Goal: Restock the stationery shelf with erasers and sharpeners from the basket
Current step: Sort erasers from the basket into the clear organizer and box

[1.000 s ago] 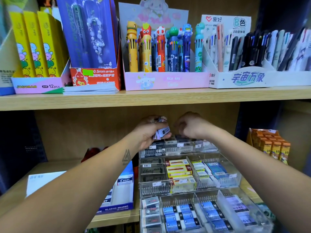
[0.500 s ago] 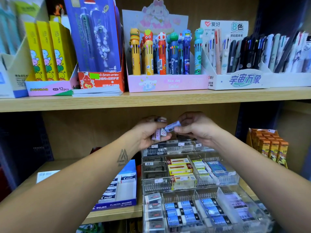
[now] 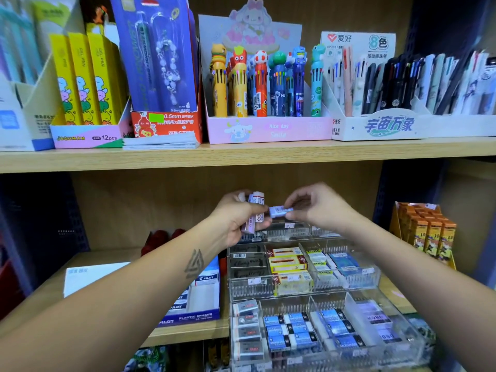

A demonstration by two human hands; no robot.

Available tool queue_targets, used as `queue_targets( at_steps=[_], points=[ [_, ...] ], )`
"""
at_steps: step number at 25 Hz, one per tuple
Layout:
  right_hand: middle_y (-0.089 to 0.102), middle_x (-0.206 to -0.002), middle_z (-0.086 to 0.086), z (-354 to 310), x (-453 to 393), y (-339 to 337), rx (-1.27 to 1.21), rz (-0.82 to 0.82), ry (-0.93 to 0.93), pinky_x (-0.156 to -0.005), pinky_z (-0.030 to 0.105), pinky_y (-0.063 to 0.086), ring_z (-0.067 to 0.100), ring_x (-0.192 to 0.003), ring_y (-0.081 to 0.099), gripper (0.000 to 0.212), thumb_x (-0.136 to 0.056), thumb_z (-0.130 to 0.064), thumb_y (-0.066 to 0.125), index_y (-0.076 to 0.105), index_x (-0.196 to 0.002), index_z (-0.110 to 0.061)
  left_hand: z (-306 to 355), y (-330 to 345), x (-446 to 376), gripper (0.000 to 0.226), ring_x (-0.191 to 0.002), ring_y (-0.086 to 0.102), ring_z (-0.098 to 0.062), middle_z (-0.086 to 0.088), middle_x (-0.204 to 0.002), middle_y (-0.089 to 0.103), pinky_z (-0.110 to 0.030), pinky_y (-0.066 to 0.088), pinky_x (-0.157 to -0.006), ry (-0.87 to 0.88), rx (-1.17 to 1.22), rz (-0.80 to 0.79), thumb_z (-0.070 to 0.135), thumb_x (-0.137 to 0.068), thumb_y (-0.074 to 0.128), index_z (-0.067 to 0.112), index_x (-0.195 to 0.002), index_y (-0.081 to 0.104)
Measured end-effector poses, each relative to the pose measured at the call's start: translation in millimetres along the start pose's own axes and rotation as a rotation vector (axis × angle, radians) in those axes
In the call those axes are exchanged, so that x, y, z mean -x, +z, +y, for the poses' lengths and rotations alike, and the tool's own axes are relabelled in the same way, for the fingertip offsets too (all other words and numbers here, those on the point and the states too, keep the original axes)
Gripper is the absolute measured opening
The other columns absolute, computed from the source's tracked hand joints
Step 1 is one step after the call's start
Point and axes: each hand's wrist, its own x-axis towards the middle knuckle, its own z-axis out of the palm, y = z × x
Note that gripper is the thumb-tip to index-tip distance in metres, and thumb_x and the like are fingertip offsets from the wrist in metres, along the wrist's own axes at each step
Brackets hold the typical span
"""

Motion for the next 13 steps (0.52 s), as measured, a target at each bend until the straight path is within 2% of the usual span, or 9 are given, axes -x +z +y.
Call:
queue_targets(
  at_steps=[2,5,8,10,13],
  points=[
    [0.073,-0.080,-0.006,5.5,-9.1,-13.4,0.272,0.055,0.036,-0.063,0.018,0.048,0.007,-0.073,0.066,0.011,-0.080,-0.017,0.081,0.075,-0.087,-0.024,1.8,-1.8,0.0,0.048,-0.067,0.072,-0.032,-0.026,-0.108,0.066,-0.025,0.055,-0.044,-0.025,-0.013,-0.007,-0.010,-0.085,0.069,0.005,-0.128,0.052],
    [0.072,-0.088,-0.002,13.7,-21.7,-21.3,0.484,0.003,0.094,-0.060,0.017,0.045,0.009,-0.076,0.064,0.010,-0.081,-0.013,0.080,0.076,-0.088,-0.019,0.4,-1.8,2.4,0.039,-0.063,0.072,-0.029,-0.023,-0.091,0.069,-0.023,0.052,-0.041,-0.044,-0.059,-0.063,-0.007,-0.086,0.069,0.004,-0.121,0.060],
    [0.071,-0.091,-0.001,11.5,-29.4,-15.1,0.544,-0.096,0.132,-0.069,0.023,0.050,0.011,-0.082,0.065,0.011,-0.080,-0.011,0.081,0.074,-0.085,-0.017,-1.7,0.5,6.4,0.032,-0.065,0.070,-0.029,-0.024,-0.094,0.066,-0.022,0.053,-0.043,-0.062,-0.079,-0.139,-0.009,-0.086,0.068,0.006,-0.114,0.065],
    [0.070,-0.088,-0.003,9.2,-33.2,-13.8,0.562,-0.115,0.129,-0.066,0.021,0.048,0.011,-0.080,0.065,0.014,-0.078,-0.012,0.083,0.072,-0.079,-0.020,-2.3,-0.2,7.0,0.032,-0.069,0.070,-0.030,-0.022,-0.101,0.064,-0.022,0.053,-0.045,-0.069,-0.089,-0.197,-0.010,-0.086,0.067,0.009,-0.111,0.068],
    [0.066,-0.082,-0.009,7.6,-33.9,-16.0,0.560,-0.137,0.143,-0.057,0.015,0.041,0.006,-0.076,0.060,0.014,-0.078,-0.010,0.082,0.073,-0.083,-0.019,-3.6,-3.4,6.7,0.037,-0.073,0.072,-0.031,-0.019,-0.100,0.065,-0.023,0.054,-0.047,-0.077,-0.124,-0.230,-0.013,-0.084,0.066,0.008,-0.116,0.066]
  ],
)
